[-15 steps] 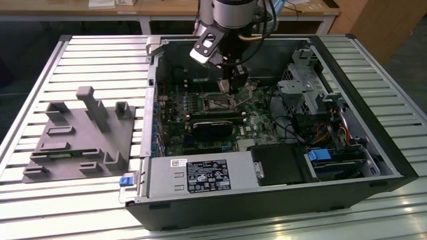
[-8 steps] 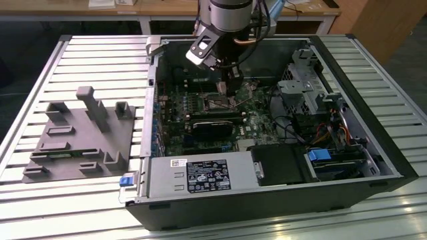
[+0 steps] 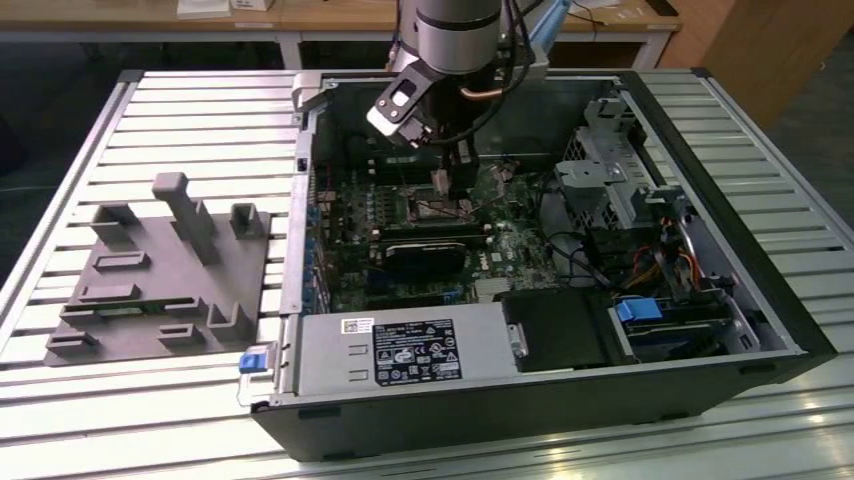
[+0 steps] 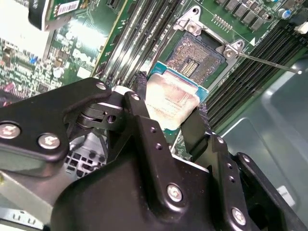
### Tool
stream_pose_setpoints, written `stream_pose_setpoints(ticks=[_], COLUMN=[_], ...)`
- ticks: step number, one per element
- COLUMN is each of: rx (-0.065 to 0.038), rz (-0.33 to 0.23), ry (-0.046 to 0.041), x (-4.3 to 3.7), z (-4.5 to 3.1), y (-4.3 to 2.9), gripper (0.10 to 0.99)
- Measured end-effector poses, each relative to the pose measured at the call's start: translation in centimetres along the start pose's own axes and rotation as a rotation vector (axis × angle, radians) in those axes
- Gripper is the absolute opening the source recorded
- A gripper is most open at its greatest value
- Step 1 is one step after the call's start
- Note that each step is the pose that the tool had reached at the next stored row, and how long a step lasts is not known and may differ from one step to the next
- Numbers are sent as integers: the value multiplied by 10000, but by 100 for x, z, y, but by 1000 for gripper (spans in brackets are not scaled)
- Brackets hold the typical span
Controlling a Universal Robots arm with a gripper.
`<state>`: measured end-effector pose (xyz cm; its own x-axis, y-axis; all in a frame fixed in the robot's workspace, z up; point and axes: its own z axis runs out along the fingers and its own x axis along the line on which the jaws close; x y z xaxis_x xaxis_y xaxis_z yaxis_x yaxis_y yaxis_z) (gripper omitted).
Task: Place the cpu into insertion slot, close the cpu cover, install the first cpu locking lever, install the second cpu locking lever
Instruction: 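Place the cpu into insertion slot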
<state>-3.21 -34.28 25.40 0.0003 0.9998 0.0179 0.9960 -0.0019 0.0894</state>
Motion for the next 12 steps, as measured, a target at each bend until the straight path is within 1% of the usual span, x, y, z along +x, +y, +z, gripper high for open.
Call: stream_pose_setpoints(ticks=[4,8,10,12], rx=[-3,-20,-76,-164], rz=[174,175,165,140], ry=[-16,-16,-15,-10], x=[1,6,7,8], z=[69,136,164,186], y=[-20,-83,-108,-120], gripper=[537,537,537,537])
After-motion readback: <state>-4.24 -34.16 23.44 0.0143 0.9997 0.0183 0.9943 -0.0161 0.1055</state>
